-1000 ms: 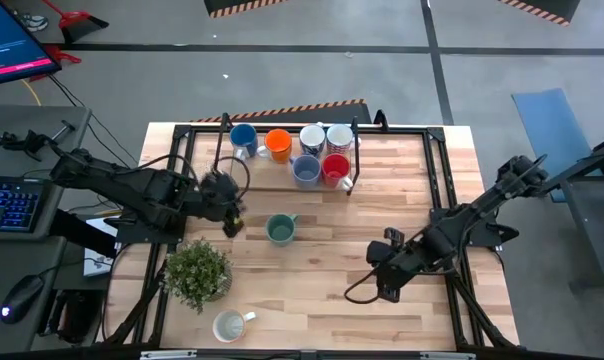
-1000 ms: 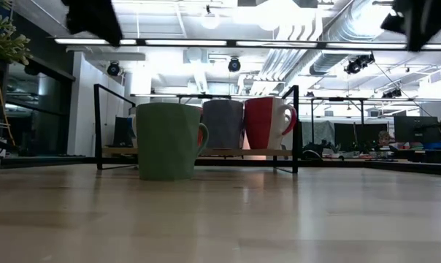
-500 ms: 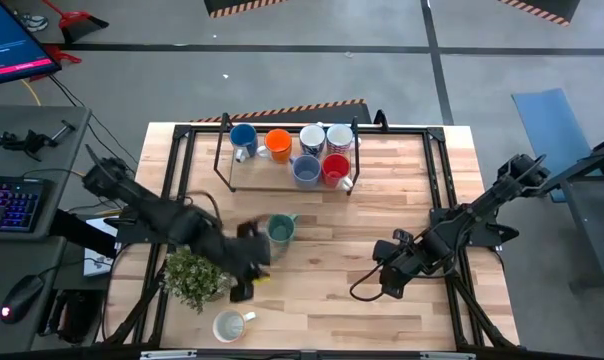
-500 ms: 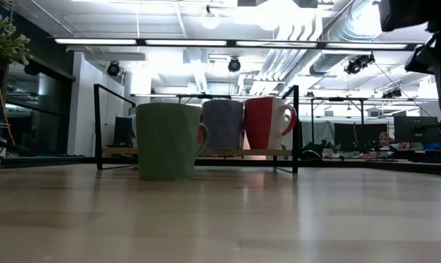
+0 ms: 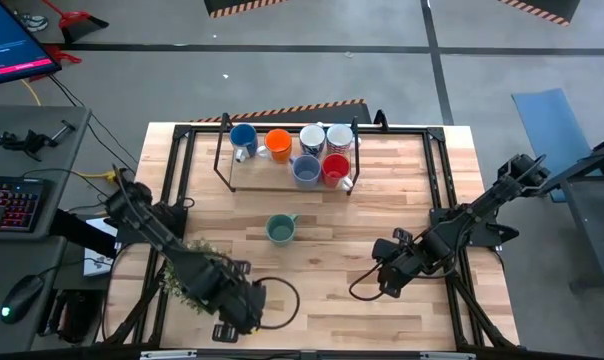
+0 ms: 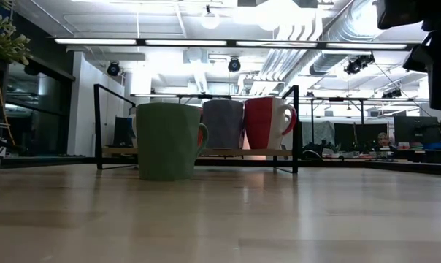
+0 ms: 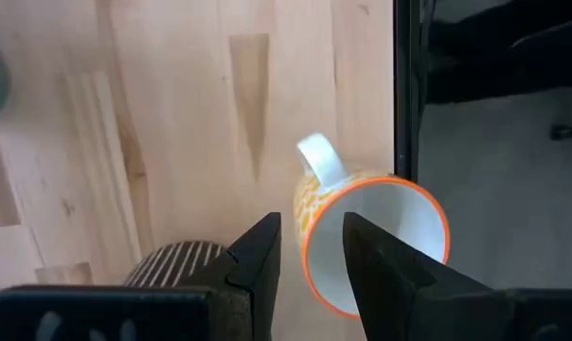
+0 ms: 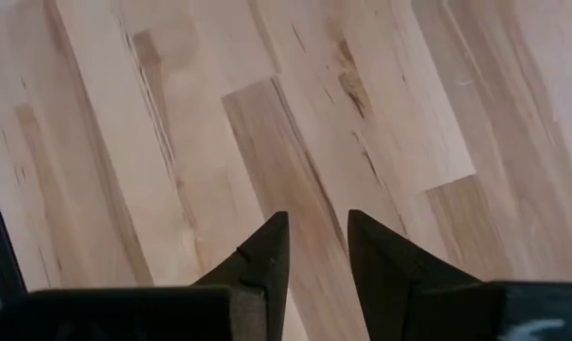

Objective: Place coffee mugs
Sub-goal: Put the yellow pattern mug on the shelf

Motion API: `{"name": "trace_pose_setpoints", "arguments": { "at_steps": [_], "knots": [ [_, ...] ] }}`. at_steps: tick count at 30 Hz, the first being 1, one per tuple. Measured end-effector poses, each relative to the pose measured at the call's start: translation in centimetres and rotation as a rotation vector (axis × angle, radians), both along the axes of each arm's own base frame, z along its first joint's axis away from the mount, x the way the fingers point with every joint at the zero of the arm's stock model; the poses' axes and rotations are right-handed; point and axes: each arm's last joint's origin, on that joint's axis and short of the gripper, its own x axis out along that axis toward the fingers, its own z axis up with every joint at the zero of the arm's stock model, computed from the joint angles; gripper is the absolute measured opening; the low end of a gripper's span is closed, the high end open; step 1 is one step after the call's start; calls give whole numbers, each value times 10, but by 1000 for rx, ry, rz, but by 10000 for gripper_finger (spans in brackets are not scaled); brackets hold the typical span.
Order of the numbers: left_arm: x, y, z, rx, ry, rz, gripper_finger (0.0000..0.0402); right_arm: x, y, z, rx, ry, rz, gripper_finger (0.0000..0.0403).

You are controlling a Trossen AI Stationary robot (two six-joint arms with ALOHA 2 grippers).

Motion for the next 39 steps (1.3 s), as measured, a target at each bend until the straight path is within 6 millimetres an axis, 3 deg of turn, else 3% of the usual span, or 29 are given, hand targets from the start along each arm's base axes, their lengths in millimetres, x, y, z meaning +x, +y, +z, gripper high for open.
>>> {"name": "trace_pose_setpoints", "arguments": {
  "at_steps": [10,24,39],
  "knots": [
    [-3,-20,-27,69,64,-72,108,3,2,2,24,-31,0,89],
    [-9,-28,-32,91,73,-118,108,3,3,2,28,-35,-2,89],
    [2,-39,-81,223,188,-138,108,5,4,2,60,-41,-16,89]
  ]
}}
